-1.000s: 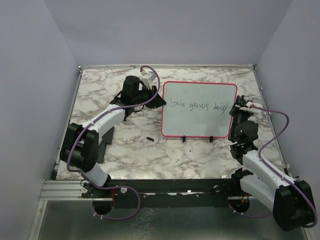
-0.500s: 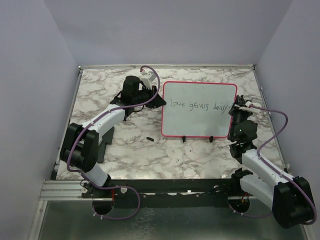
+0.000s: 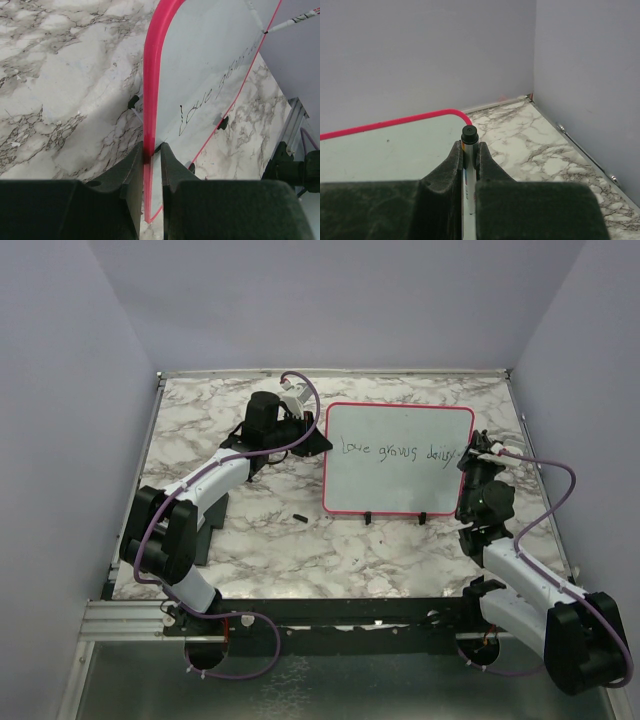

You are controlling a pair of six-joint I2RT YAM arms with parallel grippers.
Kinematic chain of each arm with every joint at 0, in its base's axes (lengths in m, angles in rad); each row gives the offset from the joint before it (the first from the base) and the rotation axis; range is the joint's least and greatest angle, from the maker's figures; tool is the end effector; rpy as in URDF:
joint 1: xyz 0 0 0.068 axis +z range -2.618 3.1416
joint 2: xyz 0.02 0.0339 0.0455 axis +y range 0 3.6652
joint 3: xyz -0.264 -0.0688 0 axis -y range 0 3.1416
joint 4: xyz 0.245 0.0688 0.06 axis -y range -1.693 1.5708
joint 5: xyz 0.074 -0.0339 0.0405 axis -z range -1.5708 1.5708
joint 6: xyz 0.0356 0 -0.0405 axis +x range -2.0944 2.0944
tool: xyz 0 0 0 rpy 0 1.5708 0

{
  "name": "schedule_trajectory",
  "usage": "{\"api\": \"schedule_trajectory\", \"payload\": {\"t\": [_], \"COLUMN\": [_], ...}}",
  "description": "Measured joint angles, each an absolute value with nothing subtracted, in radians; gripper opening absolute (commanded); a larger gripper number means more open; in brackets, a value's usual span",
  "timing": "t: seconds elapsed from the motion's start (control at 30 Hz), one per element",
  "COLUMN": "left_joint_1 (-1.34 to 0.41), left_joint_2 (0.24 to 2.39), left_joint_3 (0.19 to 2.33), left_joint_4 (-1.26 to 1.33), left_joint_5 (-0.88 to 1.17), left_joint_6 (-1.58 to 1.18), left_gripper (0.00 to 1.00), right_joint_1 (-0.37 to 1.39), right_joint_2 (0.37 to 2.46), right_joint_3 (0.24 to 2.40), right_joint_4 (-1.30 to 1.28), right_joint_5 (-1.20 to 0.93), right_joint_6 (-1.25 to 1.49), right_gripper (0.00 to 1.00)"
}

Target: Write a sentence on the whiteboard

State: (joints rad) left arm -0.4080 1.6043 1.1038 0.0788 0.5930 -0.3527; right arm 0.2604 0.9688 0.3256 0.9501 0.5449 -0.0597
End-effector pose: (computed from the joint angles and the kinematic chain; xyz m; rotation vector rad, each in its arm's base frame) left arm 0.3290 -0.1639 0.2701 0.4595 2.0270 -1.0684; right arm 0.2000 0.0342 0.2637 0.2664 1.2841 -0.1729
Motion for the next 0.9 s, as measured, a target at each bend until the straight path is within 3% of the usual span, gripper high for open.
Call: {"api": "schedule_trajectory", "payload": {"t": [0.2, 0.43, 0.5, 0.9], "left_joint_1": [-0.408, -0.408, -0.408, -0.4], "left_joint_2": [1.604, 1.604, 1.604, 1.566], "left_joint_3": [1.104, 1.104, 1.104, 1.103], "left_joint_4": [0.079, 0.077, 0.076, 0.072], "left_joint_5": [0.593, 0.588, 0.587, 0.534], "left_joint_6": [-0.353, -0.354, -0.354, -0.35], "left_gripper": [0.0, 0.05, 0.11, 0.69], "right_joint_1": [0.26, 0.26, 0.26, 0.26], "right_joint_2": [0.948, 0.682, 0.627, 0.648], "right_joint_3": [0.323, 0.319, 0.32, 0.464], "right_joint_4": [0.935, 0.727, 0.672, 0.387], "right_joint_5": [0.54, 0.53, 0.533, 0.554], "right_joint_6": [-0.051, 0.029, 0.046, 0.087], "right_gripper": [0.01, 0.01, 0.01, 0.01]}}
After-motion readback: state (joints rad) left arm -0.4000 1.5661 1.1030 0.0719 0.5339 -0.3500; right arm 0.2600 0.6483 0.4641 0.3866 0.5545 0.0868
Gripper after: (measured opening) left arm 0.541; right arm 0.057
